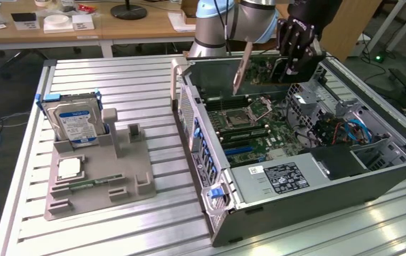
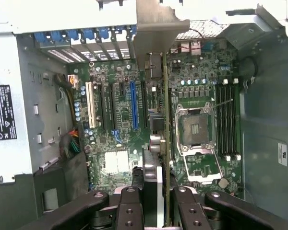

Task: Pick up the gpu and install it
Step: 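Insert the gpu into the slot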

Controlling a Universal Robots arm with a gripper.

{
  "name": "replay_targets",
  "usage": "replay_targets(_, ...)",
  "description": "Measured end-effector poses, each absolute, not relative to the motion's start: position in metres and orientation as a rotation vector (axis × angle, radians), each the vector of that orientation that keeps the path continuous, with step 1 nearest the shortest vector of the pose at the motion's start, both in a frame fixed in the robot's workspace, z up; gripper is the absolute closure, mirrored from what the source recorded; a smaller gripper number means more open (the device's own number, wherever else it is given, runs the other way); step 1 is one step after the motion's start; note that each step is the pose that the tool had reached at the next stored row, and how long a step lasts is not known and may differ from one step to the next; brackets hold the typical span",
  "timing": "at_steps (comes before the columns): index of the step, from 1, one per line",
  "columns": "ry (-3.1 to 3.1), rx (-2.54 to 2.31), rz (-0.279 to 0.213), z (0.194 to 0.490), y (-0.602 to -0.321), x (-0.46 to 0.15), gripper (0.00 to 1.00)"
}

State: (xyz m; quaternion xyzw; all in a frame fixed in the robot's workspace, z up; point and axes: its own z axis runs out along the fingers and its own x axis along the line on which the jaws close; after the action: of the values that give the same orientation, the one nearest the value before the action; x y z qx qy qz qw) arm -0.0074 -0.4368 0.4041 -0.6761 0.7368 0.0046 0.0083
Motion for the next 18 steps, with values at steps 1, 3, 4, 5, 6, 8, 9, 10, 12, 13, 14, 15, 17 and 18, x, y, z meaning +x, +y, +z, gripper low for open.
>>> replay_targets(1, 2.293, -2.123, 0.015, 0.404, -0.437, -0.007, 0.72)
replay_targets(3, 2.284, -2.133, 0.015, 0.403, -0.437, -0.007, 0.72)
replay_targets(4, 2.282, -2.134, 0.016, 0.402, -0.437, -0.007, 0.72)
replay_targets(5, 2.28, -2.133, 0.017, 0.401, -0.437, -0.007, 0.72)
replay_targets(6, 2.279, -2.133, 0.017, 0.4, -0.437, -0.007, 0.72)
replay_targets(8, 2.277, -2.132, 0.017, 0.399, -0.437, -0.007, 0.72)
replay_targets(9, 2.276, -2.132, 0.017, 0.398, -0.437, -0.007, 0.72)
replay_targets(10, 2.276, -2.132, 0.016, 0.396, -0.437, -0.007, 0.72)
replay_targets(12, 2.277, -2.132, 0.014, 0.393, -0.437, -0.007, 0.72)
replay_targets(13, 2.278, -2.134, 0.012, 0.391, -0.437, -0.007, 0.72)
replay_targets(14, 2.28, -2.135, 0.008, 0.39, -0.437, -0.007, 0.72)
replay_targets(15, 2.28, -2.136, 0.006, 0.389, -0.437, -0.007, 0.72)
replay_targets(17, 2.278, -2.139, 0.006, 0.385, -0.437, -0.007, 0.72)
replay_targets(18, 2.275, -2.141, 0.006, 0.383, -0.437, -0.007, 0.72)
